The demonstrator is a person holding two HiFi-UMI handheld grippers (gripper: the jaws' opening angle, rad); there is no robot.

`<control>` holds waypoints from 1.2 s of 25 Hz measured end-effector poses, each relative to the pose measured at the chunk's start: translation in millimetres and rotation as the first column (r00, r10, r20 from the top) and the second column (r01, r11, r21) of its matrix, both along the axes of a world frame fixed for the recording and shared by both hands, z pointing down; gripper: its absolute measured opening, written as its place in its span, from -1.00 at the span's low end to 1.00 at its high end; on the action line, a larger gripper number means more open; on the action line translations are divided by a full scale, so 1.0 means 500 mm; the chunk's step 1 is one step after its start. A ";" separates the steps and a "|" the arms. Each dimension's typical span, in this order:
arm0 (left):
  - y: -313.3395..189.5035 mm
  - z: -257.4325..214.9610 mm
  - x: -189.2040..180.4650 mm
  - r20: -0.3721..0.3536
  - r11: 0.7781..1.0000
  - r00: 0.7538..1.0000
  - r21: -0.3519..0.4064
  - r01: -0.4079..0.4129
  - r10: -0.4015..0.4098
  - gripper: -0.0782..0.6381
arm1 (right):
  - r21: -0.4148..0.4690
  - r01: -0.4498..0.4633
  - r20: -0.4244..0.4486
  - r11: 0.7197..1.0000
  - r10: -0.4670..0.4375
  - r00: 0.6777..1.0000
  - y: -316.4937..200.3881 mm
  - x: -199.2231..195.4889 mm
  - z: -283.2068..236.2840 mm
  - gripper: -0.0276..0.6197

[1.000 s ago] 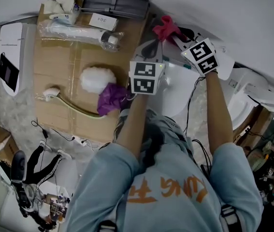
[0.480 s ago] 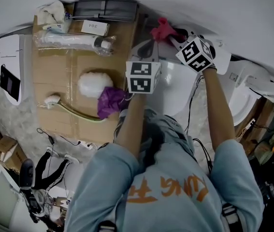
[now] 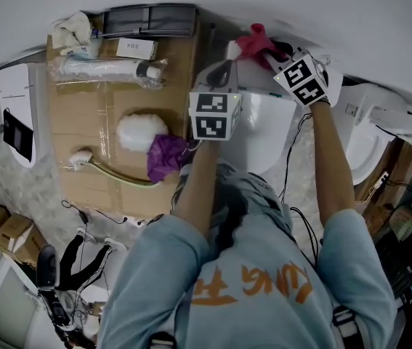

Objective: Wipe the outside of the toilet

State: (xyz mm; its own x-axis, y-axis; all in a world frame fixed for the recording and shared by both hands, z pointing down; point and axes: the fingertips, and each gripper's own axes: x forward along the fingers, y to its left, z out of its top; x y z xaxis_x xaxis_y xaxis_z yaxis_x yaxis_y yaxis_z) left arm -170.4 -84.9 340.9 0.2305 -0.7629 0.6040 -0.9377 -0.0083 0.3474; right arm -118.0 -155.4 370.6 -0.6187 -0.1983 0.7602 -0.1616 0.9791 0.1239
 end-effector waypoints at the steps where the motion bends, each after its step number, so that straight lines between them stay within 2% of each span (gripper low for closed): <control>1: -0.002 0.000 0.005 -0.001 1.000 1.000 0.001 -0.006 0.006 -0.71 | 0.006 -0.021 -0.011 1.000 0.021 1.000 -0.008 0.013 0.003 -0.71; 3: -0.005 -0.002 0.012 -0.002 1.000 1.000 0.001 -0.016 0.016 -0.71 | 0.016 -0.069 -0.036 0.997 0.070 0.997 -0.026 0.046 0.014 -0.71; 5: -0.008 -0.003 0.018 -0.001 1.000 1.000 0.001 -0.024 0.024 -0.71 | -0.003 -0.100 -0.015 0.995 0.100 0.995 -0.033 0.066 0.015 -0.71; 9: -0.017 -0.003 0.032 -0.002 0.999 0.999 -0.002 -0.043 0.043 -0.71 | -0.011 -0.107 0.021 0.994 0.107 0.994 -0.031 0.081 0.010 -0.71; 15: -0.025 -0.006 0.047 0.003 0.998 0.998 0.000 -0.063 0.063 -0.71 | 0.006 -0.123 0.021 0.992 0.123 0.992 -0.036 0.103 0.005 -0.71; 30: -0.023 -0.012 0.081 0.006 0.995 0.995 0.006 -0.100 0.100 -0.71 | 0.051 -0.277 0.030 0.959 0.276 0.961 -0.065 0.235 0.003 -0.71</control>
State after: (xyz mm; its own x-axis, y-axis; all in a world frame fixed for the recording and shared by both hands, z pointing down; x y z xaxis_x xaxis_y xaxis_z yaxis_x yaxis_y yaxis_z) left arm -129.8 -96.1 335.0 0.3026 -0.7400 0.6007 -0.9340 -0.1046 0.3417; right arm -0.5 -188.0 372.3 -0.5504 -0.4047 0.7303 -0.4283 0.8877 0.1691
